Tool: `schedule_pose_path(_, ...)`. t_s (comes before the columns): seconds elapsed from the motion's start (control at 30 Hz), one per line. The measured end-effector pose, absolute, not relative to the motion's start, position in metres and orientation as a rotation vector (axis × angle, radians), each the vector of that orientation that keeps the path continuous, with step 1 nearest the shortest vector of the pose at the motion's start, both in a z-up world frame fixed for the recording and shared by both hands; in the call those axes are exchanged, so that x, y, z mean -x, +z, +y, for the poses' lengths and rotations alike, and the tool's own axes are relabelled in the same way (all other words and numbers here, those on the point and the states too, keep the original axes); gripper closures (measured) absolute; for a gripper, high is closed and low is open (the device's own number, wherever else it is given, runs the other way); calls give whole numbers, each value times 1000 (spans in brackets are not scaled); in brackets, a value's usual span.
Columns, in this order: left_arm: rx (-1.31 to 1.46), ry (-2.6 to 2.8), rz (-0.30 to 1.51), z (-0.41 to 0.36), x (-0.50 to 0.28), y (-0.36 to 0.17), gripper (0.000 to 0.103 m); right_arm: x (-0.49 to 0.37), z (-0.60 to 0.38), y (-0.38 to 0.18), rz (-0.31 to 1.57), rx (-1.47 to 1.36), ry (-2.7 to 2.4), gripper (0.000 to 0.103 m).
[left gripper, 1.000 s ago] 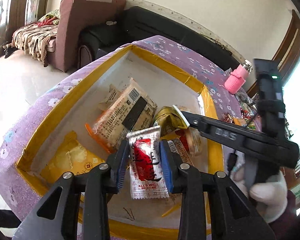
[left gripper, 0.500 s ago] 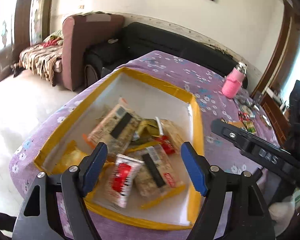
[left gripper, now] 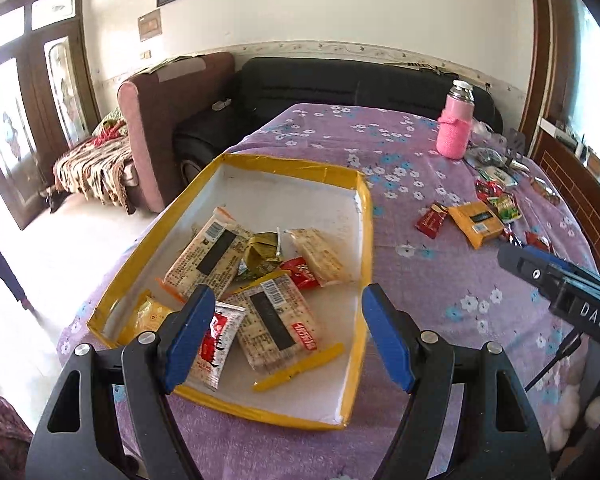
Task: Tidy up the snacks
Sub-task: 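Swing both tools back toward the remaining snacks on the table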
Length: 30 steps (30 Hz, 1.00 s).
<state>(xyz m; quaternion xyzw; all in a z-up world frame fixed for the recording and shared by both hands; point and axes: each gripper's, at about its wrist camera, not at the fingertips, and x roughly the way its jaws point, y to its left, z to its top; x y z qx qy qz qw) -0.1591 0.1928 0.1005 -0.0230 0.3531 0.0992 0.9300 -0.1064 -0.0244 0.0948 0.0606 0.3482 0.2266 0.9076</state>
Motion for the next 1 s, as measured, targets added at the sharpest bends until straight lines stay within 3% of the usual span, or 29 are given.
schedule_pose_path(0.27,22,159,748,172,155,100,27,104,-65,91,714,-173,415,41)
schedule_pose_path(0.5,213,-122,727,173,150,106,27,82,-147,95,693,-208,220,37)
schedule_pose_path(0.67,192,-180,818,150,134,87,27,52,-204,80,743,-278,97,35)
schedule_pose_path(1.0,207,-188,854,151,123,79,27,-17,-215,38,809,-316,47,35)
